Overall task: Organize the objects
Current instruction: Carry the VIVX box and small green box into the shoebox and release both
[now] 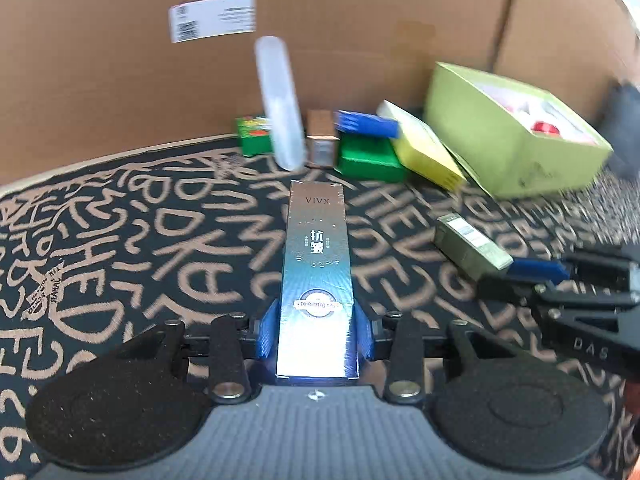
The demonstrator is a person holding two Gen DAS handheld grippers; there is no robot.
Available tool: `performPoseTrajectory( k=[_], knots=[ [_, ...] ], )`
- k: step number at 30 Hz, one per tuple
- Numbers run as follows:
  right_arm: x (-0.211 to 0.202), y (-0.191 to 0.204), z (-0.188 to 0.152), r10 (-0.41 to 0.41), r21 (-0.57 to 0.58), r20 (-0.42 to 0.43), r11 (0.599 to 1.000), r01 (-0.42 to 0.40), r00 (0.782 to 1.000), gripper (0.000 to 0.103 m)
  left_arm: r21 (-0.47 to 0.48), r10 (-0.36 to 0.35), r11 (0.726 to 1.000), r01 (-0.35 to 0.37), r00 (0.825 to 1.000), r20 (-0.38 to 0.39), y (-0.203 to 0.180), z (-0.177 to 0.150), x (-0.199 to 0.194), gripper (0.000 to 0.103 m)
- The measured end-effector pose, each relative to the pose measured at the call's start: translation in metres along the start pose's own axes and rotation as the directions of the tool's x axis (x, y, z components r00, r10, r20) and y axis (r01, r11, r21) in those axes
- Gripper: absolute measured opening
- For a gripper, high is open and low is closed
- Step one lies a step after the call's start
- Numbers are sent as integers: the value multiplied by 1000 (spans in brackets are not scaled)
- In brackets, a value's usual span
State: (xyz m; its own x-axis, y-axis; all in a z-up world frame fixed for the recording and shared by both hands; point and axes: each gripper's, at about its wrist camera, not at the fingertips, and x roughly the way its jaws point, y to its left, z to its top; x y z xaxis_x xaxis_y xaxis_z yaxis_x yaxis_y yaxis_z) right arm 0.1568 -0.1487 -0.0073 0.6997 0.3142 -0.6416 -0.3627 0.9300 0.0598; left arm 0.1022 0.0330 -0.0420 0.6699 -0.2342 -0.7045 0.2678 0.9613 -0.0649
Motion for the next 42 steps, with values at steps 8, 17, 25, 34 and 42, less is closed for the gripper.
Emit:
performPoseTrajectory(
  k=[8, 17, 25, 34, 42],
  knots=[
    [0, 5, 5, -13, -20, 35, 1000, 14, 999, 30, -29, 42, 999, -42, 999, 1, -5, 18, 15, 45],
    [13, 10, 1, -40, -40, 17, 998, 40, 999, 30, -33, 73, 997, -73, 997, -1, -8, 16, 22, 46],
    [16, 3, -2, -14, -12, 24, 1000, 14, 1000, 22, -13, 79, 997, -79, 997, -3, -14, 17, 21, 41],
    [-24, -10, 6, -11, -6, 131, 1000, 11, 991, 22, 3, -9, 1000, 9, 999, 51, -40, 32, -4, 41],
    [-77, -51, 25, -124, 41, 273, 992, 117, 954, 22, 61, -152, 988, 144, 976, 154, -88, 85, -25, 41]
  ],
)
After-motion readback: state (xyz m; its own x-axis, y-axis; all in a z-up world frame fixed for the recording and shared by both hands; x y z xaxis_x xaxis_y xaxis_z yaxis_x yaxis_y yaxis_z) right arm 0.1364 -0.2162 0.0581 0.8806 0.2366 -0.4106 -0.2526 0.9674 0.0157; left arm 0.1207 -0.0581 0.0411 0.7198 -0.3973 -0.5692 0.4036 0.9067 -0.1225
